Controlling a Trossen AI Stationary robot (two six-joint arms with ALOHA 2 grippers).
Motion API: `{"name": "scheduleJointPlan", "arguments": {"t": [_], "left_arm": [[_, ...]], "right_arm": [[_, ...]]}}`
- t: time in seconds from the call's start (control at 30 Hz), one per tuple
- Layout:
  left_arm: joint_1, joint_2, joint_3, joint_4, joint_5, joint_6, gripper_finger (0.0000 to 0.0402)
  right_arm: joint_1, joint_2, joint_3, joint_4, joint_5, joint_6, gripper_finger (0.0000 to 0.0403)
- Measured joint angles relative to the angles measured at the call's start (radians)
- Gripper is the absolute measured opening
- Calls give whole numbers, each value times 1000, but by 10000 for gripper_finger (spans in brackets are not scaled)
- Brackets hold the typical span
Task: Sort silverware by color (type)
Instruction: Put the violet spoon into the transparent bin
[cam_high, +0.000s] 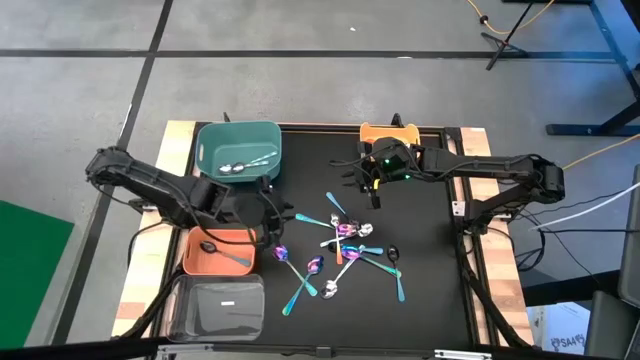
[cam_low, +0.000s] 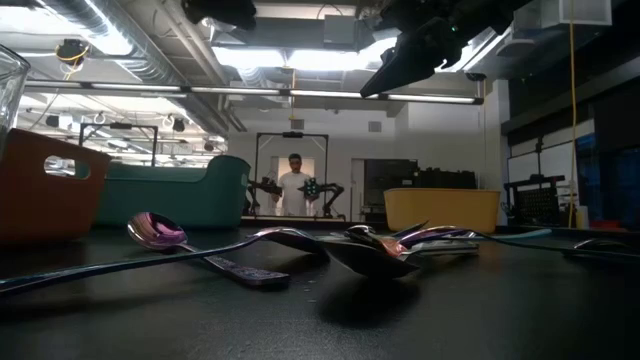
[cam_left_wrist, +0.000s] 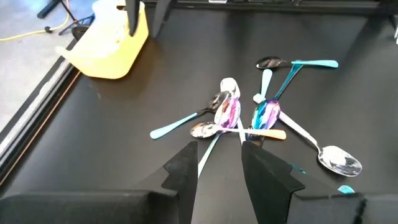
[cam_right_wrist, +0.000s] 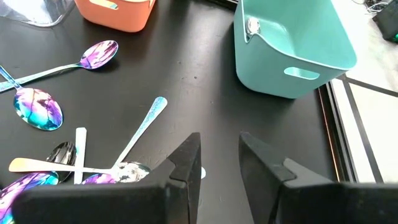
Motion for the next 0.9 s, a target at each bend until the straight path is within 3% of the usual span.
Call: {"name": "scheduleJointPlan", "arguments": {"t": [0.9], "left_arm": [[4,305,0,293,14,-5,118]], "right_arm": [[0,0,0,-3,0,0,97]]}}
